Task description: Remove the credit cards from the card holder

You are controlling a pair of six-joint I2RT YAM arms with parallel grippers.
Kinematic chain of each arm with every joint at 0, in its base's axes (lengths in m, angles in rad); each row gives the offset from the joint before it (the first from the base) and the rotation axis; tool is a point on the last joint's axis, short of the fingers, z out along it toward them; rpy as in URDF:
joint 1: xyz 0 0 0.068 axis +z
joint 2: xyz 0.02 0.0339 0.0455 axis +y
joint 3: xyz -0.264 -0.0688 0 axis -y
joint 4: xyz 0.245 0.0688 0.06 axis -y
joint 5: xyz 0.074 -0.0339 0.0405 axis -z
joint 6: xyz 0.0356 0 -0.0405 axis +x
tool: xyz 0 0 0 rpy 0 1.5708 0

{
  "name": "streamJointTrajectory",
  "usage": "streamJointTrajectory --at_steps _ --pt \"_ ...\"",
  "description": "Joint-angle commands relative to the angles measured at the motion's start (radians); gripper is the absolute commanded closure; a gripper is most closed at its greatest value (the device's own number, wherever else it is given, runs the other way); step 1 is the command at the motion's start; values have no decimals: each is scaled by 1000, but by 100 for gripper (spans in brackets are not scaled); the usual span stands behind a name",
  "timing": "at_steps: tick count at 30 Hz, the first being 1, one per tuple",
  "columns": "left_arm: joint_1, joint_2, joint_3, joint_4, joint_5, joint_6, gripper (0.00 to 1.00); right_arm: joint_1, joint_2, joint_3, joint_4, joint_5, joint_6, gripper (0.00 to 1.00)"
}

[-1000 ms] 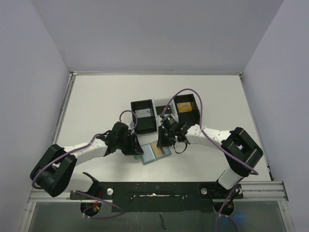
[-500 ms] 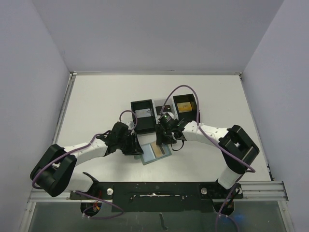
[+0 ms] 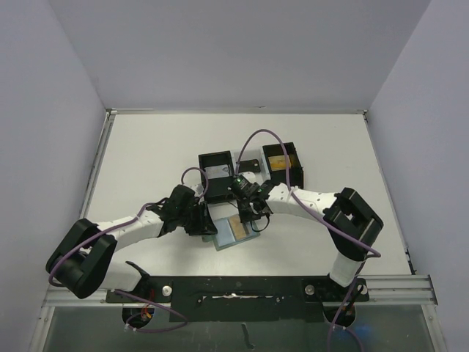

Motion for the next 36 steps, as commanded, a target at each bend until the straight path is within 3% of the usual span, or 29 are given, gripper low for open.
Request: streamJointTrajectory --at_steps 1,17,27,36 --pt "-5 27 12 9 -5 20 66 41 4 72 -72 69 1 88" --pt "-5 29 8 15 1 20 66 71 5 139 -115 27 -9 71" --pt "-4 34 14 14 3 24 67 77 47 190 -229 117 39 58" --pt "-5 26 9 11 3 23 67 72 74 186 -215 121 51 51"
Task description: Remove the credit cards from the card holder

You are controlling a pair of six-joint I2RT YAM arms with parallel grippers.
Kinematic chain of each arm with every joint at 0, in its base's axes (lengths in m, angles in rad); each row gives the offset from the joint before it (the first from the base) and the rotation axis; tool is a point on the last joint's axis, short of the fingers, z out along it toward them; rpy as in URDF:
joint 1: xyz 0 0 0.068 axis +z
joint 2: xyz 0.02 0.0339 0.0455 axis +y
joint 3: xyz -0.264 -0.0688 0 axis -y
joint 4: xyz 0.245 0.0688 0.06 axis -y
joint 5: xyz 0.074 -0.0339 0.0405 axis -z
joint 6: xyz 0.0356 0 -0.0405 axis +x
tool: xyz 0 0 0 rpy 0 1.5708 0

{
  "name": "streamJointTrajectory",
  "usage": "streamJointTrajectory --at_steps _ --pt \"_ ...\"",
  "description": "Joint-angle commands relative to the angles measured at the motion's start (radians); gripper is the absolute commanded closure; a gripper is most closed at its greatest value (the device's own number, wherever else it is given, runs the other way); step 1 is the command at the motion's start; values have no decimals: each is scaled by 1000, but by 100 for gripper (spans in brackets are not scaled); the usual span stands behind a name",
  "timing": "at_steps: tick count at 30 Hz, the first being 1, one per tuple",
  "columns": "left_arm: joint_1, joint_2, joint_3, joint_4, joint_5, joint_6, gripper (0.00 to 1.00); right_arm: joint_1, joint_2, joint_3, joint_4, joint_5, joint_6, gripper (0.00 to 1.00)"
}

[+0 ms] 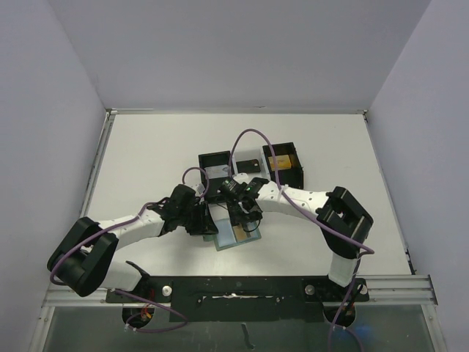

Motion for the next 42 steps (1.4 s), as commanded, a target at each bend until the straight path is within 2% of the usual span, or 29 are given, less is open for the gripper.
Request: streamJointTrajectory --at_steps 1,9,14,21,26,28,31,35,42 --pt "-5 12 3 2 -10 22 67 0 15 37 -11 39 23 51" --pt "-5 21 10 1 -7 26 67 -12 28 -12 75 -39 6 56" --pt "-5 21 7 -1 -4 25 67 -13 41 -23 83 -42 2 72" --pt "-5 27 8 6 -1 25 67 -10 45 -5 78 -49 -20 91" --pt "-5 32 9 6 1 26 67 -5 37 14 71 -55 -31 100" --pt "-5 31 9 6 0 27 67 -4 21 20 61 -42 -23 96" --pt "-5 24 7 3 -2 26 67 -19 -20 7 31 19 0 79" --pt "-5 20 -1 12 0 22 67 -46 -57 -27 49 6 0 58" --pt "-5 23 5 7 -1 25 67 -40 -9 -42 87 -49 1 54"
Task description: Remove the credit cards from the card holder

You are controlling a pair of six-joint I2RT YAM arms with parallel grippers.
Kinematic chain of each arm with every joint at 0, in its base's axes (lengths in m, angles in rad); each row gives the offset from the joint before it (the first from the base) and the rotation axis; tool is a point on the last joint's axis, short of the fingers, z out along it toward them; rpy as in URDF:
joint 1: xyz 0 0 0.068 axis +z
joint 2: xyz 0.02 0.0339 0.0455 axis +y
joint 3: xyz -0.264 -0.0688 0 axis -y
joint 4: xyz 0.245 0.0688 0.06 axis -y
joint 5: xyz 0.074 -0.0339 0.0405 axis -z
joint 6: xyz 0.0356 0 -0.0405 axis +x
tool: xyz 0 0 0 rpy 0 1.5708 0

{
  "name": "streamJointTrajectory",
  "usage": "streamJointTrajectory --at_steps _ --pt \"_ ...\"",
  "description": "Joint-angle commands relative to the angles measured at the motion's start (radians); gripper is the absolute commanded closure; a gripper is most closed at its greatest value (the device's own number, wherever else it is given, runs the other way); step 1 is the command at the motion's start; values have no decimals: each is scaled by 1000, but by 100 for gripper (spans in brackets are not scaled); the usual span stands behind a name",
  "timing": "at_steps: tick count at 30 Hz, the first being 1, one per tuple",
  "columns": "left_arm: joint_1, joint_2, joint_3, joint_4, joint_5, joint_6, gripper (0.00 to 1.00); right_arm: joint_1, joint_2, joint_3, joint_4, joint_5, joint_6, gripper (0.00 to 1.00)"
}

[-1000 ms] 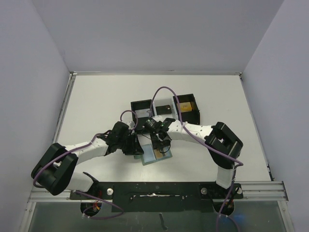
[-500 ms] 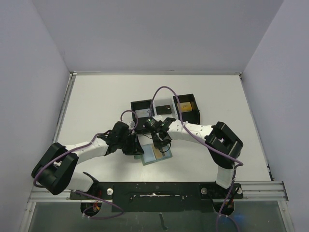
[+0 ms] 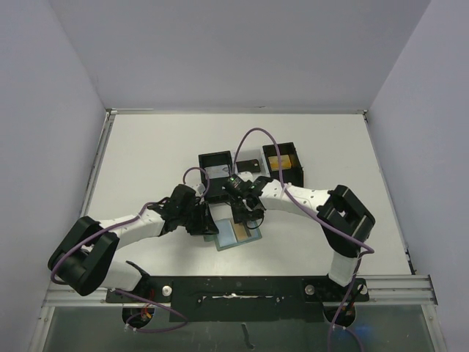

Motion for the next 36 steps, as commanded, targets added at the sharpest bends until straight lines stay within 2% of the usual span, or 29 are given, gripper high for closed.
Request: streamJointTrajectory --at_steps 1,8,12,36 --pt "-5 14 4 -2 -13 20 67 8 2 -12 38 -27 6 54" --pt "-4 19 4 -2 -12 23 67 9 13 -30 67 -56 10 61" --pt "-5 23 10 -3 -8 24 67 11 21 -30 69 -67 6 69" --pt "-5 28 9 0 -7 21 68 11 -129 -65 109 -148 27 76"
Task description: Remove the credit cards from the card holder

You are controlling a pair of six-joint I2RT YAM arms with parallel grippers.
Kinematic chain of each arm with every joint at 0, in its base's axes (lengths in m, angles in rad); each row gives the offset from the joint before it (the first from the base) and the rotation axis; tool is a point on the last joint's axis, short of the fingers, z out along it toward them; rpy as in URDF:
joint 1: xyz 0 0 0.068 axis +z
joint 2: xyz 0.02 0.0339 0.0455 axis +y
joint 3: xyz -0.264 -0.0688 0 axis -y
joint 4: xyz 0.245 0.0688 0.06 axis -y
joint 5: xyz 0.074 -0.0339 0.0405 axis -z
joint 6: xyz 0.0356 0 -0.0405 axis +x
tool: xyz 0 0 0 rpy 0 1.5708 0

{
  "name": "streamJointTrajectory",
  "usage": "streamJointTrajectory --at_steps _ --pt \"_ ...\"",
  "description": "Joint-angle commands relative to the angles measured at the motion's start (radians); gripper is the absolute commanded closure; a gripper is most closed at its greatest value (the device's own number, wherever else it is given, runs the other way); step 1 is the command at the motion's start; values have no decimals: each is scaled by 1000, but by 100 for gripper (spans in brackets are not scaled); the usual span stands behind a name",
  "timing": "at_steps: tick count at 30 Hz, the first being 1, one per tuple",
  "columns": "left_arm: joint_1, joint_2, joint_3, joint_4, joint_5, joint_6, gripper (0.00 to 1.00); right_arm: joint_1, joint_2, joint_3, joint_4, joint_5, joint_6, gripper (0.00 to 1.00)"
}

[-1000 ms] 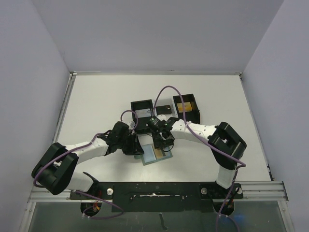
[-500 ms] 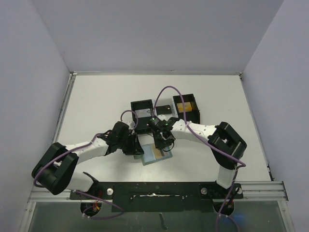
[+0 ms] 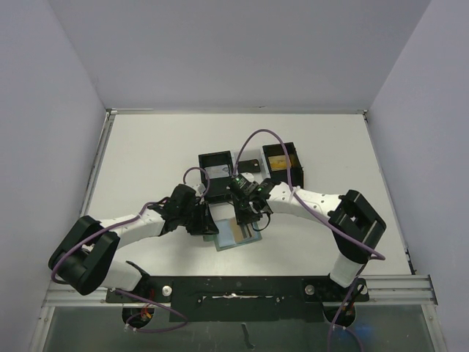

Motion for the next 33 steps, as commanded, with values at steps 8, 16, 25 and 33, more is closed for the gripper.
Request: streamJointTrajectory --at_steps 8,16,25,33 --pt "-4 26 14 -7 -10 23 68 11 -69 10 63 -82 12 83" --pt "-5 -5 19 -41 -45 24 68 11 -86 -7 179 -219 5 79" --pt "6 -151 -5 -146 -203 -36 67 10 -10 -2 304 -340 18 72" --pt "14 -271 28 -149 -201 -29 62 -45 -134 -118 347 -250 73 61"
